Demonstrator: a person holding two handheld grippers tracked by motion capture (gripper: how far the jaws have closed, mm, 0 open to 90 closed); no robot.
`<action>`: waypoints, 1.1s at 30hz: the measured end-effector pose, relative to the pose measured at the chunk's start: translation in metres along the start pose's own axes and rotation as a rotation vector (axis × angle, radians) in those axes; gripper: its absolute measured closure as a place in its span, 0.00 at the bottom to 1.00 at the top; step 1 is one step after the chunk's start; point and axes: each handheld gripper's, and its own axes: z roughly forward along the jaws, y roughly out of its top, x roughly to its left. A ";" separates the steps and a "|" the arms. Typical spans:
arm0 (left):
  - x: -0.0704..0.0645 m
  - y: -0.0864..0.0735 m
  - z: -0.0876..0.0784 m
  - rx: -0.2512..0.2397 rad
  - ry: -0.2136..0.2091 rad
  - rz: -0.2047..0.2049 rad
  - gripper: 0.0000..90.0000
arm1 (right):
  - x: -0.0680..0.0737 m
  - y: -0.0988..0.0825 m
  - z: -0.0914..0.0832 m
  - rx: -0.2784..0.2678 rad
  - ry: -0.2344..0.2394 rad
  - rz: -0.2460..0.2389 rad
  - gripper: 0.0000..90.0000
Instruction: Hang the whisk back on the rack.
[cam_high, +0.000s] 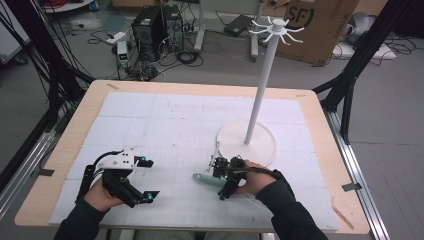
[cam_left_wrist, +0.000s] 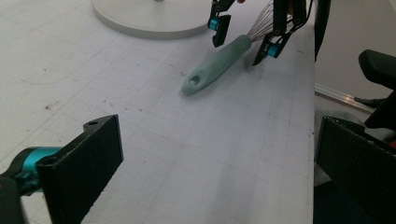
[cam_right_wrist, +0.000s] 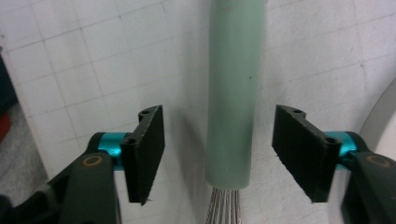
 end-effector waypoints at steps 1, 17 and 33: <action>0.000 0.000 0.000 0.002 0.002 0.002 0.02 | 0.000 0.000 0.001 0.001 -0.001 -0.005 0.41; 0.001 -0.001 0.001 0.008 -0.004 -0.005 0.02 | 0.000 0.003 0.005 0.030 -0.026 -0.013 0.57; 0.001 -0.002 0.001 0.012 -0.006 -0.003 0.02 | -0.002 0.003 0.006 0.043 -0.027 -0.024 0.73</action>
